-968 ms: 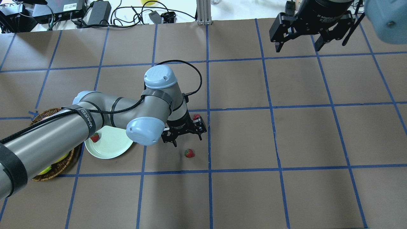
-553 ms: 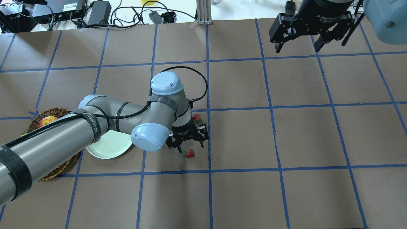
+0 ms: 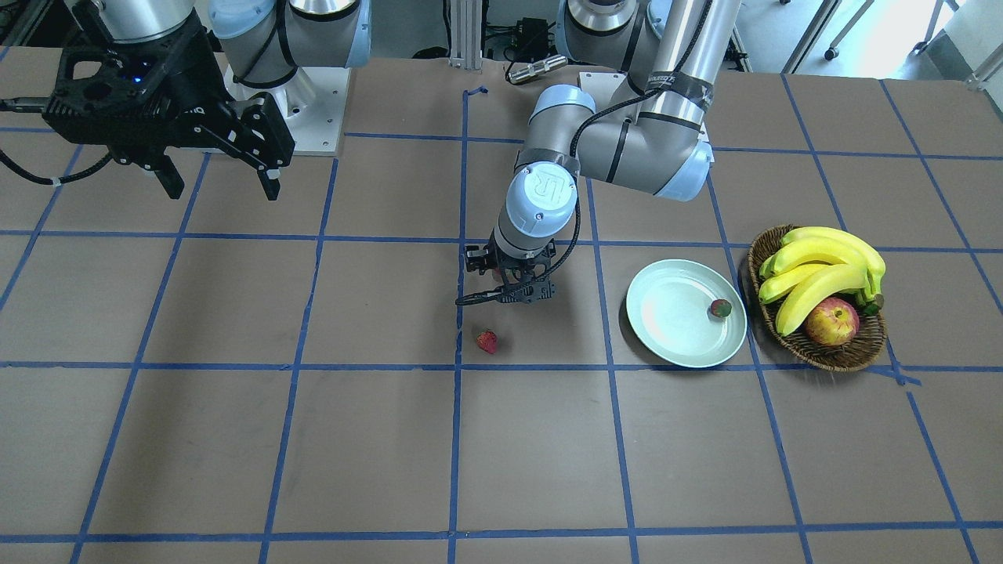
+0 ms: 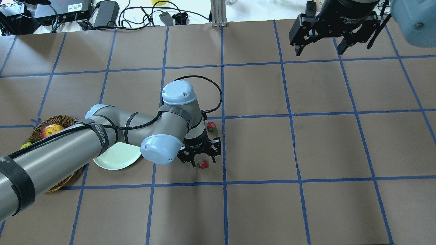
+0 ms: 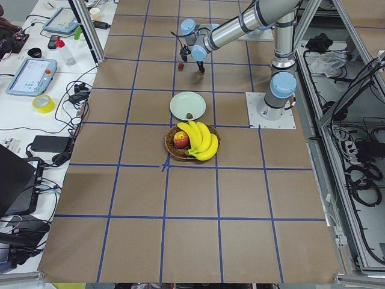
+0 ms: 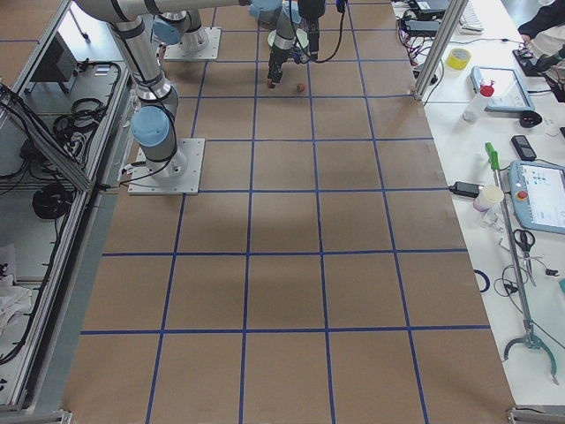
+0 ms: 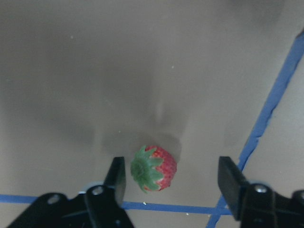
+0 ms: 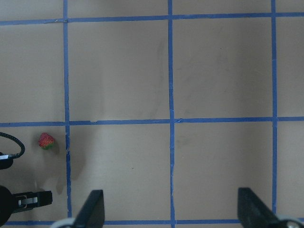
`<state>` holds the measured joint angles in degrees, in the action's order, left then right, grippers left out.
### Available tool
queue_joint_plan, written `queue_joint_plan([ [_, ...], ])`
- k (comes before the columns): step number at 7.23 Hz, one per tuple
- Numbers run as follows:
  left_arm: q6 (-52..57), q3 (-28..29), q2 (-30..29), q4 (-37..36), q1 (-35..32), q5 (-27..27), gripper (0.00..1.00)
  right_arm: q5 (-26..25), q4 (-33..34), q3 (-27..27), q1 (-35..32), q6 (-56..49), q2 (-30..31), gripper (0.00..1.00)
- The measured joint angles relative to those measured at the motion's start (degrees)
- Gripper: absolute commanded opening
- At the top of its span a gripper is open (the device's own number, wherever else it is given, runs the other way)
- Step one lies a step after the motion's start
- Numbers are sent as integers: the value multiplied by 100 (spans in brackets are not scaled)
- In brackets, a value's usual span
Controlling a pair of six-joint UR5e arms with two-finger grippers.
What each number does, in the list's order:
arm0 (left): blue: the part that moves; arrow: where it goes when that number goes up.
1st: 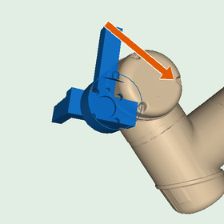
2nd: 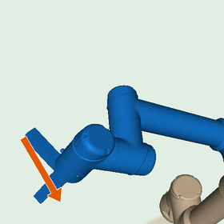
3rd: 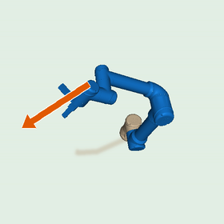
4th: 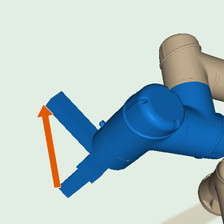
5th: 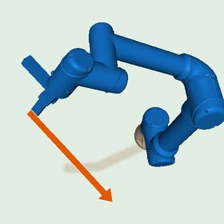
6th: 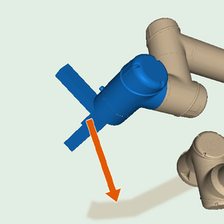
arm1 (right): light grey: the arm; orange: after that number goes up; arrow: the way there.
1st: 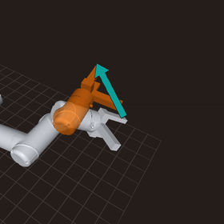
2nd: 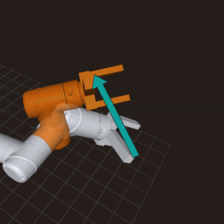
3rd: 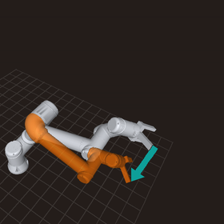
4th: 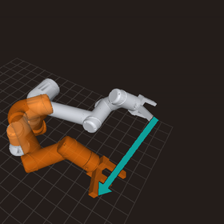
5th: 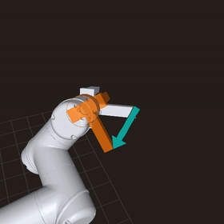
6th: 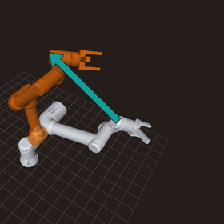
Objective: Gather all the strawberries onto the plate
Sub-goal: 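Reach the left gripper to the strawberry nearest the robot and grasp it, then carry the strawberry over the plate and open the left gripper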
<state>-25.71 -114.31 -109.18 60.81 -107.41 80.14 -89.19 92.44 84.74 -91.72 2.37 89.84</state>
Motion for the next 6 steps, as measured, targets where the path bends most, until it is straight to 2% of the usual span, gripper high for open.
queue_joint_plan([
  [1, 3, -2, -1, 0, 0, 1, 0, 3, 3, -1, -2, 0, -1, 100],
  [4, 3, 39, 8, 6, 2, 48, 0, 7, 4, 4, -7, 0, 0, 100],
  [6, 0, 316, 42, 35, 46, 281, 0, 5, 6, 4, -7, 0, 1, 100],
])
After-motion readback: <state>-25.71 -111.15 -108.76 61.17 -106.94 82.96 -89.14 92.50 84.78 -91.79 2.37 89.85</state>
